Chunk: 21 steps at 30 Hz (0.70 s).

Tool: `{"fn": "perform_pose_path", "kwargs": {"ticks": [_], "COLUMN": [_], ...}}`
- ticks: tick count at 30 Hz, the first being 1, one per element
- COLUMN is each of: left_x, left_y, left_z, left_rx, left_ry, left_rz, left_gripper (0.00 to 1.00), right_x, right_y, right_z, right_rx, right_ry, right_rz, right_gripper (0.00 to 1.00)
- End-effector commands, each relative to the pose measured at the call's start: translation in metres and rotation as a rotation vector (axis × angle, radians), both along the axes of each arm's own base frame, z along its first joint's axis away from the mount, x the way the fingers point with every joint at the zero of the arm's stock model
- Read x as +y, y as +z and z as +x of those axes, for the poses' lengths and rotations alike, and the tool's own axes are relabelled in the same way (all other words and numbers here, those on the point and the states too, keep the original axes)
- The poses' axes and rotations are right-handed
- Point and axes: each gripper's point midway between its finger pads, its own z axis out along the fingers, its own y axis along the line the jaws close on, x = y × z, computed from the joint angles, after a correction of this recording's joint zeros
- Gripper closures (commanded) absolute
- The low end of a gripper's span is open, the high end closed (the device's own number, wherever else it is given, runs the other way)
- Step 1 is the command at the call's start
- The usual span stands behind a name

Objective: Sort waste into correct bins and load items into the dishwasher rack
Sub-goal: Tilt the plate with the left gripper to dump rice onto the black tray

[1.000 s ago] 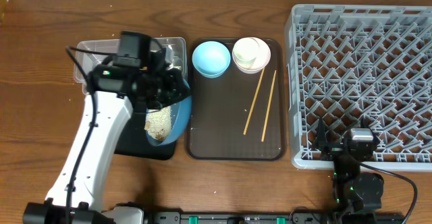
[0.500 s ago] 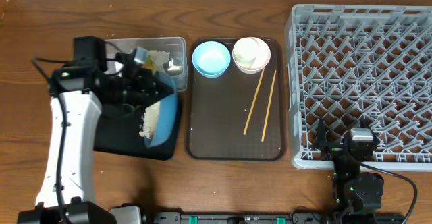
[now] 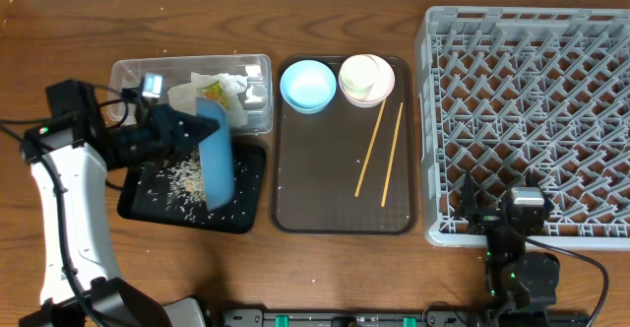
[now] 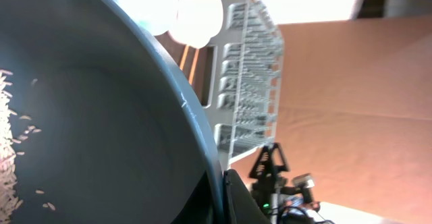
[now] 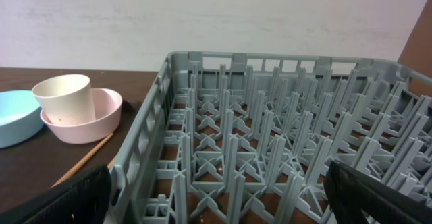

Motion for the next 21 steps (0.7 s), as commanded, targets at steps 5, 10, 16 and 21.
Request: {"fn": "perform_pose_path", "kwargs": {"ticks": [5,10,16,21], "left_x": [0.024,0.042,0.052,0.057], "left_y": [0.025,0.034,0.029,0.023], "left_z": [-0.002,-0.003,-0.007,-0.01], "left_rx": [-0.102,-0.128,-0.102,-0.094], "left_ry": [0.085,0.149,0.196,0.22], "left_rz": [-0.15,-0.215,-0.24,-0.257], "left_gripper": [0.94,0.94,0.94,0.94], "right_x": [0.004,0.004,0.004,0.004], "right_y": [-0.001,-0.001,-0.001,-0.001], "right_z": [0.0,0.0,0.0,0.0], "right_rx": [0.004,0.004,0.004,0.004], "right_ry": [0.014,0.014,0.014,0.014], "right_rz": [0.005,0.005,0.005,0.005], "right_gripper": [0.01,0.01,0.01,0.01]}}
